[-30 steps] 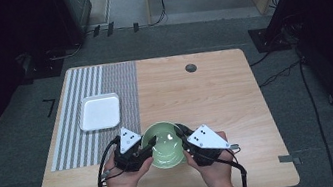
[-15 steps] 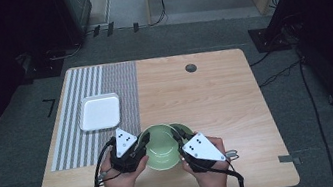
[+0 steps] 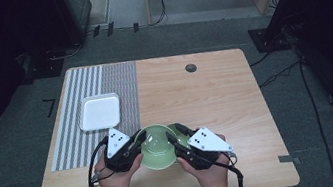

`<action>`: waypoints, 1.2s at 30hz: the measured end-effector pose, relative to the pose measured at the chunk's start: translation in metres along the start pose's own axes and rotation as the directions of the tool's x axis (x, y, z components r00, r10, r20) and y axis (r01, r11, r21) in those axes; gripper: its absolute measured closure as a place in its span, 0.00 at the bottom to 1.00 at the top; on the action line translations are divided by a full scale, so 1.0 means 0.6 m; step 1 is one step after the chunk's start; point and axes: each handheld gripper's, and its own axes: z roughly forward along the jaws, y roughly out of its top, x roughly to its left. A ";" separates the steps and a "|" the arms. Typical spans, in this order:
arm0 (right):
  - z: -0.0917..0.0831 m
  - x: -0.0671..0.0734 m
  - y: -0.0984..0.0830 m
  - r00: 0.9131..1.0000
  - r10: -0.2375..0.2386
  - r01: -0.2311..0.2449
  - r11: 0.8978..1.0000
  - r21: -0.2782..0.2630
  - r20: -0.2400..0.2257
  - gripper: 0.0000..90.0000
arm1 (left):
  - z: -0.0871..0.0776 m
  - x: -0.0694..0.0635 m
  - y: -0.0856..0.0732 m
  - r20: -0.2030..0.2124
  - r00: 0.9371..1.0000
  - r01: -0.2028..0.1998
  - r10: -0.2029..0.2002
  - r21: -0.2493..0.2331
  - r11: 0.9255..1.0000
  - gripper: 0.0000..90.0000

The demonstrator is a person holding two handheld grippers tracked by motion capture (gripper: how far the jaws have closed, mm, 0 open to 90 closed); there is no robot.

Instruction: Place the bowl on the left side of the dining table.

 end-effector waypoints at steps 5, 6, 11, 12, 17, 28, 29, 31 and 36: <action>-0.003 -0.003 0.007 0.999 0.039 -0.039 0.999 -0.002 0.000 0.46 | -0.007 0.010 0.001 0.005 1.000 0.008 -0.008 -0.027 1.000 0.92; -0.004 -0.004 0.009 0.999 0.048 -0.048 0.999 -0.006 -0.004 0.44 | -0.009 0.012 0.002 0.005 1.000 0.010 -0.009 -0.033 0.999 0.92; -0.011 -0.009 0.019 0.997 0.076 -0.076 0.997 -0.003 -0.002 0.37 | -0.016 0.027 0.005 0.015 1.000 0.026 -0.025 -0.043 0.999 0.92; -0.011 -0.011 0.020 0.996 0.085 -0.085 0.996 0.000 -0.005 0.35 | -0.018 0.032 0.004 0.023 0.999 0.037 -0.036 -0.042 0.998 0.92; -0.014 -0.020 0.022 0.993 0.114 -0.114 0.993 0.011 -0.020 0.32 | -0.024 0.042 0.005 0.017 0.998 0.057 -0.056 -0.053 0.997 0.92; -0.024 -0.045 0.028 0.984 0.176 -0.176 0.984 0.011 -0.005 0.30 | -0.033 0.075 -0.002 -0.039 0.995 0.093 -0.096 -0.073 0.993 0.92; -0.026 -0.048 0.029 0.984 0.180 -0.180 0.984 0.006 -0.005 0.28 | -0.034 0.077 -0.002 -0.040 0.994 0.094 -0.097 -0.076 0.993 0.92; -0.030 -0.056 0.030 0.982 0.187 -0.187 0.982 0.002 -0.001 0.27 | -0.037 0.083 -0.002 -0.047 0.994 0.097 -0.101 -0.079 0.992 0.92; -0.032 -0.081 0.025 0.979 0.199 -0.200 0.979 0.025 0.044 0.25 | -0.046 0.096 -0.002 -0.053 0.991 0.118 -0.124 -0.100 0.988 0.92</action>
